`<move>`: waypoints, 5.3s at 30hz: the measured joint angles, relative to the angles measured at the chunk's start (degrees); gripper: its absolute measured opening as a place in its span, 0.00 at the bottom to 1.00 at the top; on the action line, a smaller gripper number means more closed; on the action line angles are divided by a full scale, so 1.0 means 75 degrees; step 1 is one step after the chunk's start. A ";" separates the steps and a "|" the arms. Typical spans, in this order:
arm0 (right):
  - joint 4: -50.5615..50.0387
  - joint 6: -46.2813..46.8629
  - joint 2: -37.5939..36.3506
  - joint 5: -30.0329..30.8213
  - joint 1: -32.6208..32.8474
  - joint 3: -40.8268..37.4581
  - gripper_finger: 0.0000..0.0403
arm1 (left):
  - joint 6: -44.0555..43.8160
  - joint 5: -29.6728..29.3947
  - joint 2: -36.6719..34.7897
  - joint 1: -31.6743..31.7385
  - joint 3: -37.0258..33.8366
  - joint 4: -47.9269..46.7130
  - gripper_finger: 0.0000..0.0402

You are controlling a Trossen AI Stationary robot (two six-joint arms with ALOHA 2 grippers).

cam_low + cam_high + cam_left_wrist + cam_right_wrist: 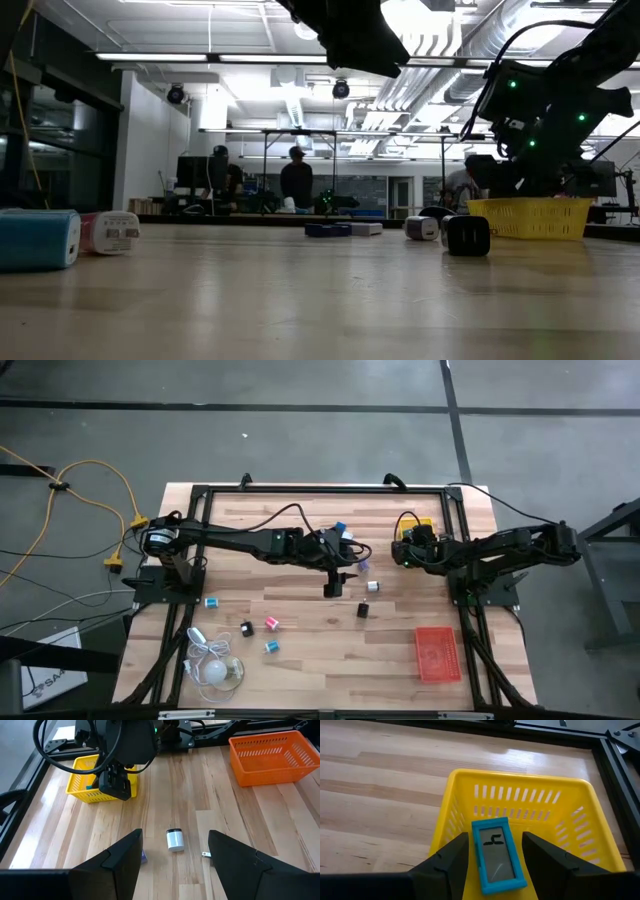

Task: Pick & Place Office items
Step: Put the dark blue digital clock into the yellow bin

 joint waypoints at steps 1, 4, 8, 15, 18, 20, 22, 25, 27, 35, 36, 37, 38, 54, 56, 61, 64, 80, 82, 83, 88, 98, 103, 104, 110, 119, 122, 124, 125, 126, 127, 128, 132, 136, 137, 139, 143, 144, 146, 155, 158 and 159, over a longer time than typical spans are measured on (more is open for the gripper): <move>0.0000 0.0000 0.0000 0.0016 0.0000 0.0000 0.43 | 0.0000 0.0003 0.0000 0.0001 0.0000 0.0000 0.54; -0.0003 -0.0003 -0.0010 0.0337 0.0019 0.0000 0.43 | 0.0000 0.0003 0.0000 0.0002 0.0000 0.0000 0.54; -0.0006 -0.0047 -0.0213 0.0606 0.0029 0.0000 0.43 | 0.0000 0.0002 0.0000 0.0003 0.0000 0.0000 0.54; -0.0010 -0.0737 -0.0997 0.0810 0.0026 0.0000 0.43 | 0.0000 0.0003 0.0000 0.0003 0.0000 0.0000 0.54; -0.0009 -0.1071 -0.1389 0.0854 0.0026 0.0000 0.43 | 0.0000 0.0001 0.0000 0.0000 0.0000 0.0000 0.54; -0.0011 -0.1261 -0.1587 0.0931 0.0029 0.0000 0.43 | 0.0000 0.0002 0.0000 0.0001 0.0000 0.0000 0.54; -0.0010 -0.1431 -0.1754 0.0964 0.0028 0.0000 0.43 | 0.0000 0.0003 0.0000 0.0003 0.0000 0.0000 0.54; -0.0009 -0.1652 -0.1941 0.0944 0.0029 0.0000 0.43 | 0.0000 0.0003 0.0000 0.0001 0.0000 0.0000 0.54; 0.0039 -0.1820 -0.1994 0.0910 0.0029 0.0000 0.43 | 0.0000 0.0003 0.0000 0.0001 0.0000 0.0000 0.54; 0.1118 -0.3729 -0.2043 0.0545 0.0029 0.0000 0.41 | 0.0000 0.0003 0.0000 0.0002 0.0000 0.0000 0.54; 0.1310 -0.3999 -0.2043 0.0441 0.0031 0.0000 0.41 | 0.0000 0.0000 0.0000 0.0003 0.0000 0.0000 0.54; 0.1504 -0.4256 -0.2043 0.0311 0.0029 0.0000 0.41 | 0.0000 0.0003 0.0000 0.0001 0.0000 0.0000 0.54; 0.1699 -0.4481 -0.2043 0.0160 0.0029 0.0000 0.40 | 0.0000 0.0002 0.0000 0.0002 0.0000 0.0000 0.54; 0.2629 -0.5600 -0.2043 -0.0947 0.0029 0.0000 0.40 | 0.0000 0.0002 0.0000 0.0000 0.0000 -0.0001 0.54; 0.2629 -0.5600 -0.2043 -0.1074 0.0029 0.0000 0.40 | 0.0000 0.0003 0.0000 0.0000 0.0000 0.0000 0.54; 0.2626 -0.5591 -0.2043 -0.1111 0.0029 0.0000 0.40 | -0.0309 0.0003 0.0000 0.0000 0.0000 0.0090 0.54; 0.2626 -0.5599 -0.2043 -0.1356 0.0029 0.0000 0.40 | -0.0359 0.0048 -0.0001 0.0003 0.0000 0.0013 0.54; 0.3719 -0.7297 -0.2040 -0.3429 0.0009 0.0000 0.40 | -0.0472 0.1781 -0.1703 0.0743 -0.1815 0.0651 0.54; 0.4054 -0.7453 -0.2040 -0.3728 0.0006 0.0000 0.40 | -0.0547 0.1677 -0.2156 0.0755 -0.2481 0.1255 0.54; 0.4246 -0.7565 -0.2025 -0.3877 0.0007 0.0000 0.40 | -0.0643 0.1507 -0.2422 0.0755 -0.2836 0.1537 0.54; 0.5593 -0.8258 -0.1685 -0.4911 0.0009 0.0007 0.40 | -0.1120 0.0322 -0.3347 0.0755 -0.4138 0.2298 0.54; 0.6451 -0.8601 -0.0146 -0.5663 0.0006 0.0830 0.40 | -0.1104 -0.0012 -0.4015 0.0752 -0.4892 0.2651 0.54; 0.6336 -0.9020 0.0638 -0.5667 0.0006 0.1495 0.40 | -0.1221 -0.0073 -0.4716 0.0728 -0.5916 0.3425 0.54; 0.6317 -0.9094 0.0740 -0.5666 0.0003 0.1602 0.40 | -0.1292 -0.0184 -0.4900 0.0727 -0.6123 0.3615 0.54; 0.5370 -0.9200 0.1260 -0.6098 -0.0070 0.2389 0.40 | -0.1446 -0.1013 -0.5634 0.0614 -0.7207 0.4450 0.54; 0.4542 -0.9716 0.2105 -0.7313 -0.0285 0.3426 0.40 | -0.1398 -0.1495 -0.5785 0.0578 -0.7469 0.4510 0.54; 0.3992 -0.9740 0.2460 -0.7426 -0.0312 0.3876 0.40 | -0.1512 -0.1869 -0.5837 0.0574 -0.7501 0.4468 0.54; 0.3733 -0.9851 0.2677 -0.7402 -0.0312 0.4108 0.40 | -0.1521 -0.1970 -0.5913 0.0539 -0.7557 0.4491 0.54; 0.3641 -0.9962 0.2761 -0.7409 -0.0312 0.4191 0.40 | -0.1521 -0.1996 -0.5962 0.0500 -0.7601 0.4488 0.54; 0.3583 -1.0057 0.2823 -0.7417 -0.0312 0.4265 0.40 | -0.1521 -0.2027 -0.6015 0.0470 -0.7646 0.4482 0.54; 0.3536 -1.0139 0.2860 -0.7417 -0.0316 0.4339 0.40 | -0.1521 -0.2125 -0.6078 0.0418 -0.7697 0.4485 0.54; 0.3476 -1.0206 0.2894 -0.7423 -0.0335 0.4398 0.40 | -0.1520 -0.2260 -0.6161 0.0360 -0.7766 0.4488 0.54; 0.3186 -1.0425 0.2908 -0.7461 -0.0423 0.4565 0.40 | -0.1527 -0.2796 -0.6445 0.0156 -0.8015 0.4506 0.54; 0.3077 -1.0550 0.2908 -0.7641 -0.0522 0.4572 0.40 | -0.1524 -0.3004 -0.6506 0.0016 -0.8049 0.4516 0.54; 0.3051 -1.0606 0.2908 -0.7659 -0.0538 0.4572 0.40 | -0.1524 -0.3009 -0.6500 -0.0015 -0.8052 0.4508 0.54; 0.2933 -1.0768 0.2908 -0.7662 -0.0546 0.4572 0.40 | -0.1533 -0.3013 -0.6444 -0.0062 -0.8052 0.4520 0.54; 0.2827 -1.1060 0.2911 -0.7662 -0.0545 0.4572 0.40 | -0.1501 -0.3010 -0.6317 -0.0188 -0.8052 0.4517 0.54; 0.2830 -1.1126 0.2911 -0.7662 -0.0545 0.4572 0.40 | -0.1488 -0.3010 -0.6295 -0.0207 -0.8052 0.4517 0.54; 0.2714 -1.1202 0.2911 -0.7662 -0.0545 0.4650 0.40 | -0.1483 -0.3008 -0.6289 -0.0228 -0.8052 0.4509 0.54; 0.1627 -1.1830 0.2911 -0.7915 -0.0539 0.5563 0.40 | -0.1512 -0.3008 -0.6292 -0.0228 -0.8052 0.4540 0.54; 0.1314 -1.2151 0.3028 -0.8084 -0.0539 0.5728 0.40 | -0.1519 -0.3008 -0.6292 -0.0228 -0.8052 0.4542 0.54; 0.1275 -1.2225 0.3076 -0.8089 -0.0539 0.5744 0.40 | -0.1497 -0.3008 -0.6292 -0.0228 -0.8052 0.4543 0.54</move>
